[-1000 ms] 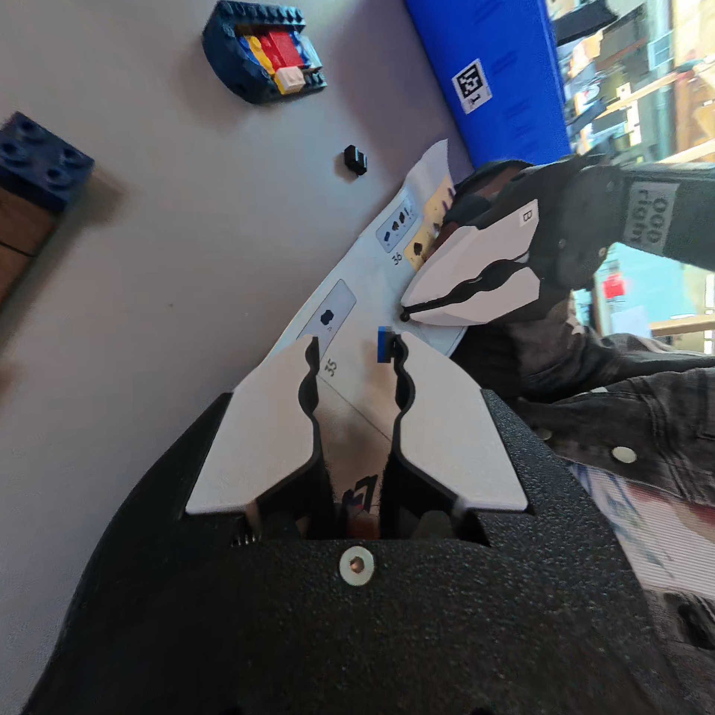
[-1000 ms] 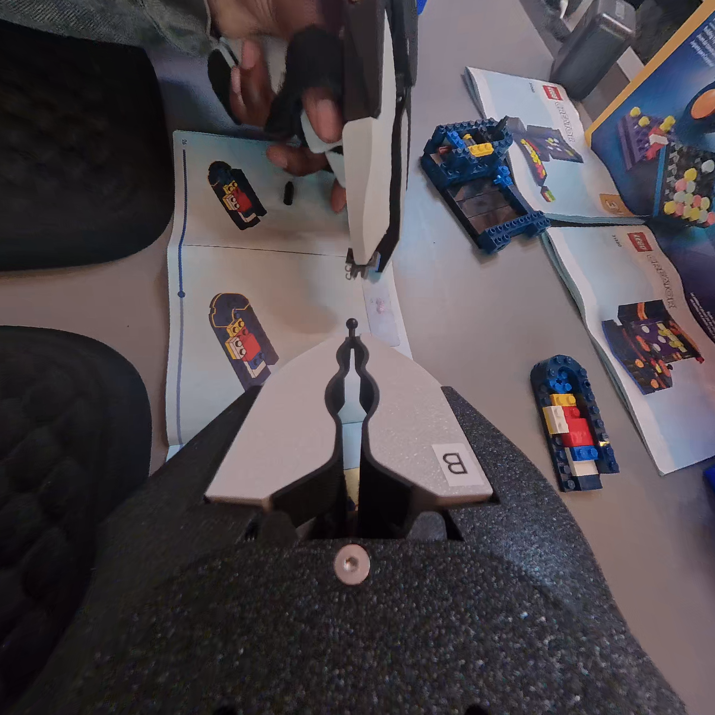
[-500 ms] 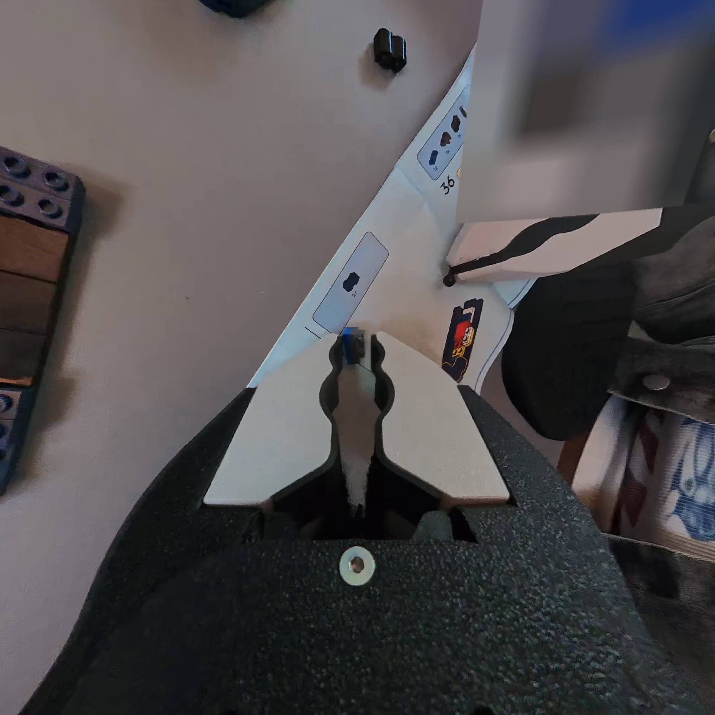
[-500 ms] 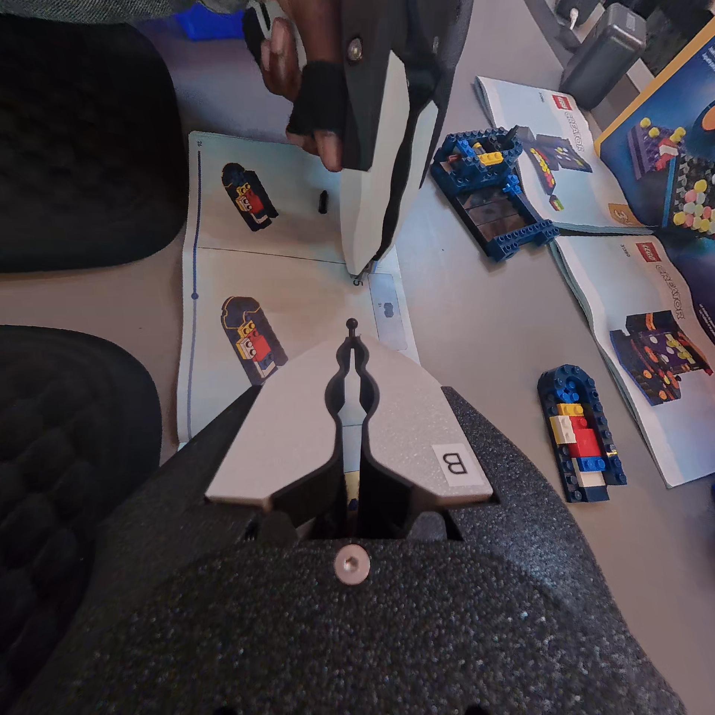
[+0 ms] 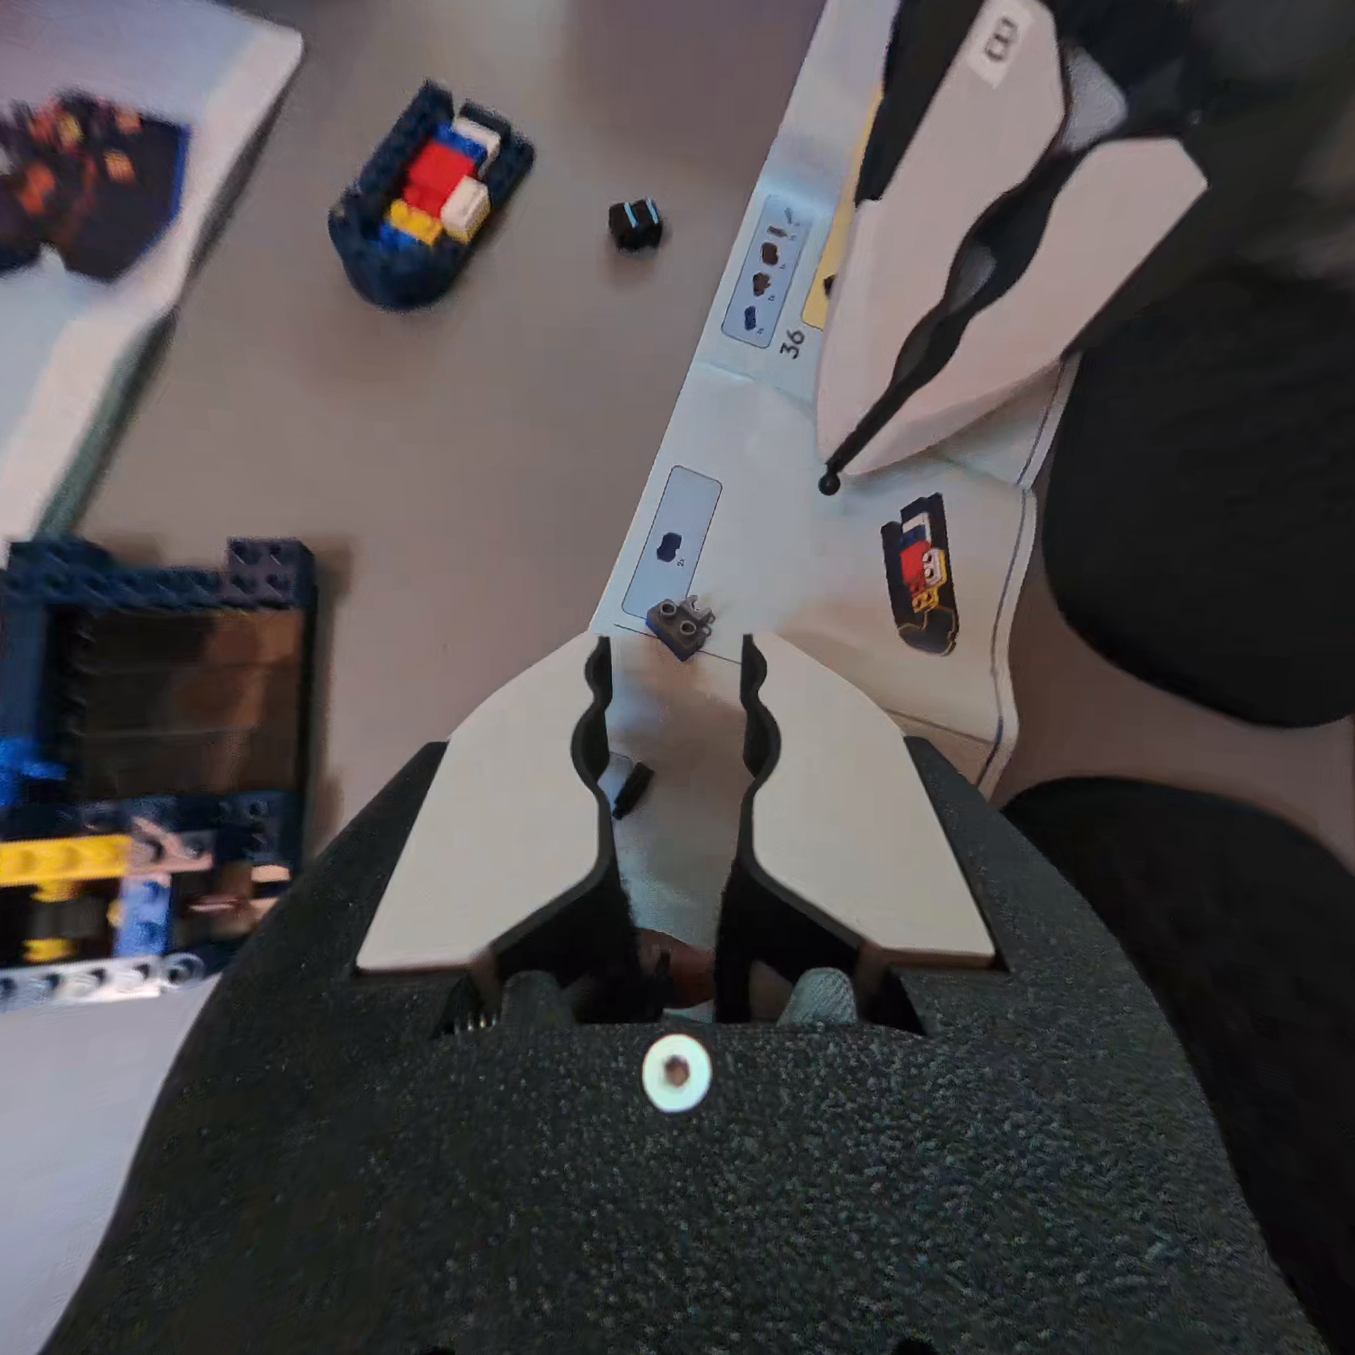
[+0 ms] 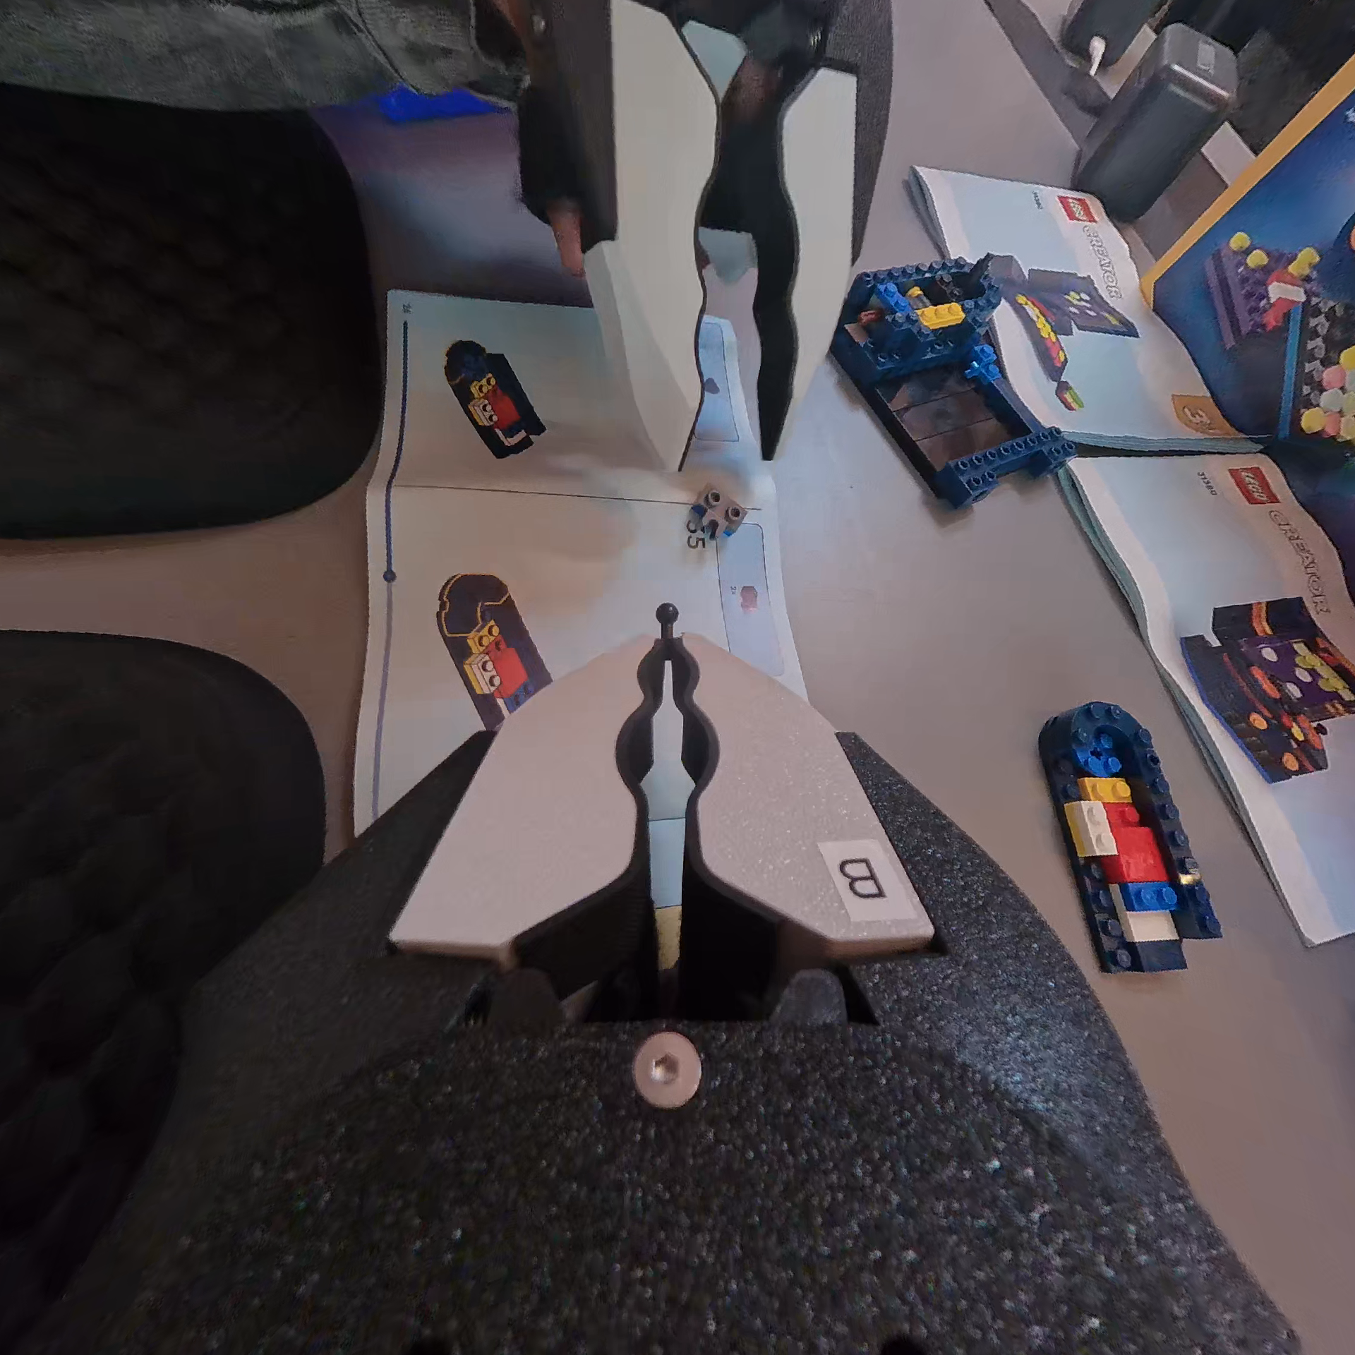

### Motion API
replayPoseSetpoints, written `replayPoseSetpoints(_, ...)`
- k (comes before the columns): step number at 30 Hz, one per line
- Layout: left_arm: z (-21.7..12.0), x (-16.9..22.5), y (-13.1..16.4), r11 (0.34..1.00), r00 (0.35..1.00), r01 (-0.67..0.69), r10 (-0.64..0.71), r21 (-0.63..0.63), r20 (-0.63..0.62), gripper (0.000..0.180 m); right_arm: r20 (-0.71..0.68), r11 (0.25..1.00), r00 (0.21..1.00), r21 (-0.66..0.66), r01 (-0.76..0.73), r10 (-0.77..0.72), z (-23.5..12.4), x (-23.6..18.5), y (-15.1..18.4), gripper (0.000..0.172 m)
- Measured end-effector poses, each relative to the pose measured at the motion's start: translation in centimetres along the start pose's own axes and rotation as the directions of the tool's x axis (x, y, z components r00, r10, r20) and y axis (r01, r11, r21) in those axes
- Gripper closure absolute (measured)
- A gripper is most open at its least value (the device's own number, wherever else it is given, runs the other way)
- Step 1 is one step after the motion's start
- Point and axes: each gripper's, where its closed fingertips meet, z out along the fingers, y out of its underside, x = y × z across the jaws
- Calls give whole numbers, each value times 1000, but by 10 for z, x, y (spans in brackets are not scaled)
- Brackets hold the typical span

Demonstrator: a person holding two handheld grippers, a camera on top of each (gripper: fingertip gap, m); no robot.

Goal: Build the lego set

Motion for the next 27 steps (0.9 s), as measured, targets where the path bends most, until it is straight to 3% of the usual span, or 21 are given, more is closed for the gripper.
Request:
replayPoseSetpoints(2, -1, -1, -3, 988, 988, -156, 155, 19, 22, 151, 13, 1000, 1000, 9, -18, 18, 1, -1, -1, 170)
replayPoseSetpoints(4, 2, -1, -3, 977, 977, -212, 212, 8, 4, 157, 16, 1000, 999, 6, -30, 30, 2, -1, 0, 170)
replayPoseSetpoints(8, 7, -5, 3, 990, 990, -135, 134, -45, -39, 175, 14, 999, 999, 4, -42, 42, 2, 0, 1, 170)
replayPoseSetpoints(14, 21, 13, 7, 991, 990, -123, 119, -55, -82, 176, 11, 999, 999, -12, -51, 52, 0, 2, 4, 170)
replayPoseSetpoints(20, 18, 17, 1, 993, 992, -116, 115, -35, -49, 172, 15, 999, 999, -27, -39, 39, -1, 2, 5, 170)
replayPoseSetpoints(22, 11, 9, -3, 994, 994, -108, 109, -28, 18, 155, 18, 999, 1000, -37, -19, 20, -3, 6, 0, 170)
replayPoseSetpoints(24, 11, 7, -9, 990, 987, -144, 144, -1, 71, 142, 42, 998, 999, -67, 19, -17, -4, 10, -4, 170)
replayPoseSetpoints(27, 20, 8, -14, 966, 958, -257, 250, 36, 144, 142, 89, 989, 994, -127, 80, -69, 3, 21, -4, 170)
